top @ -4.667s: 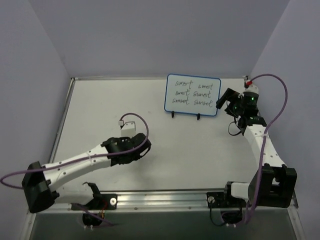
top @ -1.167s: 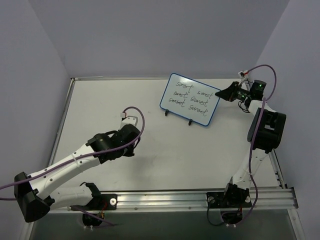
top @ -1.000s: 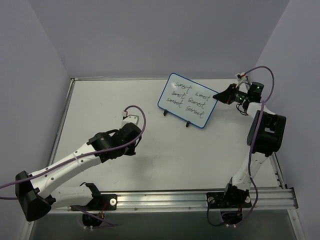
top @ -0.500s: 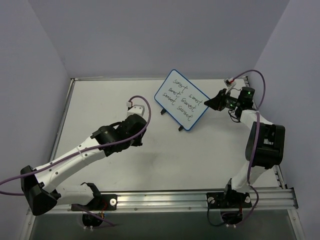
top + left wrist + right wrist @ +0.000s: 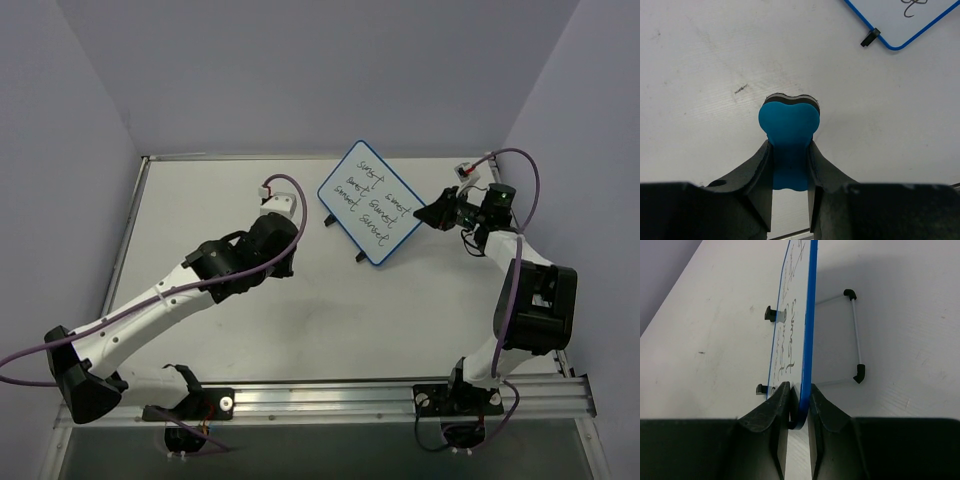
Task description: Erase the whiteboard
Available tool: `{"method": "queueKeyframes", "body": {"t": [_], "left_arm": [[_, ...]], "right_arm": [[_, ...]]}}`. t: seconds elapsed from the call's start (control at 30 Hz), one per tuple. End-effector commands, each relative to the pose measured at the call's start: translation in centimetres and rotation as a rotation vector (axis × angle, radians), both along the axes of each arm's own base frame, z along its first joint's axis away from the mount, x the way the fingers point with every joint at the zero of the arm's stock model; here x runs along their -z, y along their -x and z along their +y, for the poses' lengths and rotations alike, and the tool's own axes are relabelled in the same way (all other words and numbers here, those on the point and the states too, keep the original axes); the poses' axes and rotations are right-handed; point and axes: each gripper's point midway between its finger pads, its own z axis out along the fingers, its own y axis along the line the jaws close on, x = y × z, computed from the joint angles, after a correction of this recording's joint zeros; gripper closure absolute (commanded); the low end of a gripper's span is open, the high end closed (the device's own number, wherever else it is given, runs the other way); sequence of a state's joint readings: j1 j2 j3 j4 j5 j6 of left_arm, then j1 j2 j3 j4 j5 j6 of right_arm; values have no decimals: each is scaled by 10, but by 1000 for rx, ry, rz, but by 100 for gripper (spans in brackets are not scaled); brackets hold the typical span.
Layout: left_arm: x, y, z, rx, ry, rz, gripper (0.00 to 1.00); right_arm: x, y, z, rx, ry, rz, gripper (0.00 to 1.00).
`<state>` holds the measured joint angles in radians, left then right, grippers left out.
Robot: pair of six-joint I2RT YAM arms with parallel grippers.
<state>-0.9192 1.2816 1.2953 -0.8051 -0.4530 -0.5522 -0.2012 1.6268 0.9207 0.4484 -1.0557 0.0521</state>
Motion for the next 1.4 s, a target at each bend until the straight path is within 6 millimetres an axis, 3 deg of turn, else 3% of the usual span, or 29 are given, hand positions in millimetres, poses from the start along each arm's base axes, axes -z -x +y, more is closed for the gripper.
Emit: {"method": "queueKeyframes", "body": {"t": [0.0,0.13,0.2,0.4,0.53,0.73,0.9,0.93,1.0,1.03,1.1,1.13,1.17,1.2,1.23,1.27,1.3,1.37], "left_arm": [[-25,-11,-15,24,67,-56,88],[-23,-16,-23,43,65,-63,89],[-25,-20,-29,51,73,-76,89],[-30,-32,-52,89,107,-91,88],[-34,-41,-72,137,144,-125,89],[-60,-68,-123,275,238,-298,88],[-69,-97,-168,418,243,-469,89],[-58,-107,-181,437,251,-476,89],[-62,-121,-194,485,282,-486,89],[-40,-125,-210,540,277,-455,90],[-46,-141,-221,549,262,-485,93],[-21,-143,-234,597,246,-439,94],[-15,-148,-239,604,236,-433,94],[-25,-153,-246,606,250,-453,95],[-5,-161,-252,604,234,-429,95],[1,-167,-254,587,230,-422,96],[-4,-172,-259,573,240,-435,98],[25,-181,-268,559,238,-403,98]], "right_arm": [[9,10,6,-26,3,86,100],[19,13,10,-14,13,142,100],[13,16,8,7,26,125,100],[3,9,-12,147,92,150,100],[9,9,-25,217,144,196,100],[7,15,-15,202,136,174,100],[-1,16,-11,192,115,139,100],[-5,17,-8,182,105,127,100],[-6,17,-6,175,92,120,100],[-7,18,-5,170,90,120,100],[-5,17,-7,180,93,128,100],[-7,17,-5,175,87,124,100],[-7,17,-4,177,80,125,100],[-8,17,-3,178,69,123,100],[-9,17,1,165,70,118,100],[-9,18,4,156,73,115,100],[-8,18,1,173,83,125,100],[-12,19,1,172,89,117,100]]}}
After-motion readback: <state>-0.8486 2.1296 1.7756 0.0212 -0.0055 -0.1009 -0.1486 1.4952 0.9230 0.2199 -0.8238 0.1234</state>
